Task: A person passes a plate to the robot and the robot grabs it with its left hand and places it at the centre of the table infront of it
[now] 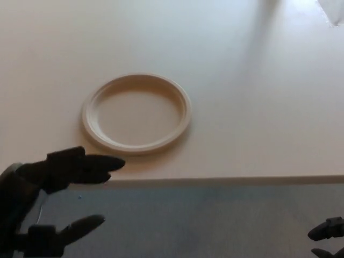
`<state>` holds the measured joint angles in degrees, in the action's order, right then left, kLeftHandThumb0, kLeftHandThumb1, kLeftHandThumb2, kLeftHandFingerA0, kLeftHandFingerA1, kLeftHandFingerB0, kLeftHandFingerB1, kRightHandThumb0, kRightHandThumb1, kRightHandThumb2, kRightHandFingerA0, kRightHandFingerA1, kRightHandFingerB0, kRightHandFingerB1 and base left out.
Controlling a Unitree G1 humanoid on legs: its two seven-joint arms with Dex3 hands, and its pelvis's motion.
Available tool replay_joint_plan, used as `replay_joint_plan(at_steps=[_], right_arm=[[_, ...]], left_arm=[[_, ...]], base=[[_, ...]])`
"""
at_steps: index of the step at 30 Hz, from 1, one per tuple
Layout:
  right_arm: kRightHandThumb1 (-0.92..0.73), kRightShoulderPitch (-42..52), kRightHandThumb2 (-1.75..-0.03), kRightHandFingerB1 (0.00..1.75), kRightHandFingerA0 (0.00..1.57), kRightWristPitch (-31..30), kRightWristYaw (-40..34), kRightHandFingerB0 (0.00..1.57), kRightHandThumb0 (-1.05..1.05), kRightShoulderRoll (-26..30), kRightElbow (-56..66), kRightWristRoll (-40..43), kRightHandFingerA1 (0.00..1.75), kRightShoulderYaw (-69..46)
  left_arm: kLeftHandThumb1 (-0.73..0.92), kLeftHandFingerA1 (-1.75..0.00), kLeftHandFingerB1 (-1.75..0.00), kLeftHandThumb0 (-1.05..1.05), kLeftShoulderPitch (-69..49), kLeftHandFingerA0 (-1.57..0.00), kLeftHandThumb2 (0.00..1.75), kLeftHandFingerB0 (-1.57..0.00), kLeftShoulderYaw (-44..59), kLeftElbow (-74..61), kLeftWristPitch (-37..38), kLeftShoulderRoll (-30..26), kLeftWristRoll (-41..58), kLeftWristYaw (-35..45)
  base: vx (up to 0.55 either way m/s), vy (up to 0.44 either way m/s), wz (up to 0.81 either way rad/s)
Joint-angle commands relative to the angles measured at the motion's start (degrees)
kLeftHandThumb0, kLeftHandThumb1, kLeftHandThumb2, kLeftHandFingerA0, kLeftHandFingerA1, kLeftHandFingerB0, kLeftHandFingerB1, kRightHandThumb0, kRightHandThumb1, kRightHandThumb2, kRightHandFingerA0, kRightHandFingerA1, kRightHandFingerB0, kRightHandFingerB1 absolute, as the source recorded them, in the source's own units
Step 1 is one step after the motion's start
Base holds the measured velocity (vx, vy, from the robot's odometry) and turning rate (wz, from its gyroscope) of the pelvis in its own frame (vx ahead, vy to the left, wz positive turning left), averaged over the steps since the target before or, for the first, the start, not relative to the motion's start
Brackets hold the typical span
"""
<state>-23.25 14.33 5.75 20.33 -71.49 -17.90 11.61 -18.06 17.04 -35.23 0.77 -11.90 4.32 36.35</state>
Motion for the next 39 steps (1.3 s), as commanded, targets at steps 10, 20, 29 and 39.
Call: replay_joint_plan(at_steps=[10, 20, 29, 39], right_arm=[[-0.62, 3.1, -0.58, 0.52, 0.7, -1.5, 0.5, 0.54, -0.48, 0.6, -1.8, -1.0, 0.68, 1.1], [-0.61, 3.8, -0.57, 0.53, 0.71, -1.3, 0.3, 0.55, -0.49, 1.4, -1.2, 0.1, 0.69, 0.0], [-0.61, 4.8, -0.57, 0.51, 0.73, -1.4, -0.2, 0.56, -0.47, 0.5, -1.4, 0.0, 0.68, 0.2], [-0.61, 4.8, -0.58, 0.51, 0.72, -1.1, -0.1, 0.53, -0.51, 0.5, -1.0, -0.2, 0.68, 0.4]], left_arm=[[0.77, -0.35, -0.41, -0.29, -3.5, -0.43, 0.63, -0.65, -13.8, 38.4, 12.2, -14.3, -40.2, -25.3], [0.71, -0.56, -0.36, -0.28, 17.1, -0.63, 0.61, -0.53, -26.5, 70.7, -1.3, -16.8, -38.2, -25.7], [0.72, -0.54, -0.34, -0.3, 21.6, -0.65, 0.61, -0.43, -22.6, 87.6, 8.4, -13.5, -26.7, -31.1], [0.66, -0.47, -0.35, -0.32, 21.6, -0.64, 0.6, -0.45, -19.7, 93.6, 14.7, -13.0, -21.1, -32.2]], base=[[0.0, 0.0, 0.0], [0.0, 0.0, 0.0], [0.0, 0.0, 0.0], [0.0, 0.0, 0.0]])
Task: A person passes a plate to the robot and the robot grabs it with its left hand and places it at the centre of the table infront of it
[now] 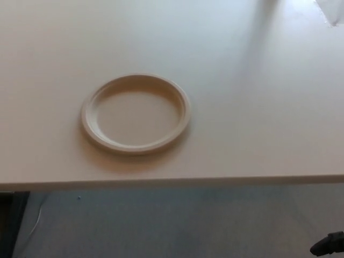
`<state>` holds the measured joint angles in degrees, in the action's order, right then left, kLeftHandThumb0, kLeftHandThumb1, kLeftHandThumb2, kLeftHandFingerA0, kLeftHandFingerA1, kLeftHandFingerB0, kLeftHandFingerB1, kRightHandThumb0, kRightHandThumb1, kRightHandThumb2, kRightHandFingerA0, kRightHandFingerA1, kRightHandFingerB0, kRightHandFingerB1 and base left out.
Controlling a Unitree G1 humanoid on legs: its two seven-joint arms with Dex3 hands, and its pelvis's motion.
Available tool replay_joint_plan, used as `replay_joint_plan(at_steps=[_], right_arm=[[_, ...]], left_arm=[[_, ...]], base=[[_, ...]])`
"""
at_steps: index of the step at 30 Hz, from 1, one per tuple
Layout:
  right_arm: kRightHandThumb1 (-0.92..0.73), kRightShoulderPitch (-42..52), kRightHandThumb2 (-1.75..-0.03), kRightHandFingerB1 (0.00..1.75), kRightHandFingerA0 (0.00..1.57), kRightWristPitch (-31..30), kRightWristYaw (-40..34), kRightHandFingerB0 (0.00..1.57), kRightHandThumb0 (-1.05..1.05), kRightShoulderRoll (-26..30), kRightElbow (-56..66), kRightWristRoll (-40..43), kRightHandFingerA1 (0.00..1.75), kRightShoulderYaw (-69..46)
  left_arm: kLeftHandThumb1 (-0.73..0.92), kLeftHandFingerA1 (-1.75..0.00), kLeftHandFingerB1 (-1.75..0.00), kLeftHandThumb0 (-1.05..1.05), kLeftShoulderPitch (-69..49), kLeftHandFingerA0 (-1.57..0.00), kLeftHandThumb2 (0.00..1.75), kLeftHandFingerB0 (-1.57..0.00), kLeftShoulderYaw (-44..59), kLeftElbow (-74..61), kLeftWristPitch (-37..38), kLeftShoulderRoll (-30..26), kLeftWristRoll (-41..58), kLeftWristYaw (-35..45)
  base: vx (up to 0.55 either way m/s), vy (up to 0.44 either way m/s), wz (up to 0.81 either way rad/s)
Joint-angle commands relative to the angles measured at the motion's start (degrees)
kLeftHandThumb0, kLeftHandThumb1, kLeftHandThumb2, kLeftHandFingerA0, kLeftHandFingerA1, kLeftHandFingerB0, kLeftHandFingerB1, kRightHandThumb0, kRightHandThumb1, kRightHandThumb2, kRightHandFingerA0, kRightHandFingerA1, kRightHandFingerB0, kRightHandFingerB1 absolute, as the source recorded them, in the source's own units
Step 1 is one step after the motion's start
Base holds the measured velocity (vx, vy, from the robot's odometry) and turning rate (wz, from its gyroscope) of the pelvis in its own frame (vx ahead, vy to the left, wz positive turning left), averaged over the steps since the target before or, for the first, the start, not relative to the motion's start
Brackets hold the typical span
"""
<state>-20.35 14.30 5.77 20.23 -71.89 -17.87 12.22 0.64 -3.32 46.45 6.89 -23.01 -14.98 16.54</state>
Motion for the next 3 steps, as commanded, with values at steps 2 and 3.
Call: replay_joint_plan(at_steps=[2, 3], right_arm=[[-0.61, 1.5, -0.58, 0.51, 0.74, -1.4, -0.2, 0.54, -0.51, 0.7, -0.6, -0.2, 0.69, -0.2], [-0.61, 1.5, -0.58, 0.51, 0.74, -1.4, -0.2, 0.54, -0.51, 0.7, -0.6, -0.2, 0.69, -0.2]], left_arm=[[0.65, -0.44, -0.34, -0.32, 3.7, -0.65, 0.6, -0.45, 0.8, 13.3, 9.4, -1.8, -1.3, -12.0], [0.65, -0.44, -0.34, -0.32, 3.7, -0.65, 0.6, -0.45, 0.8, 13.3, 9.4, -1.8, -1.3, -12.0]], base=[[0.0, 0.0, 0.0], [0.0, 0.0, 0.0]])
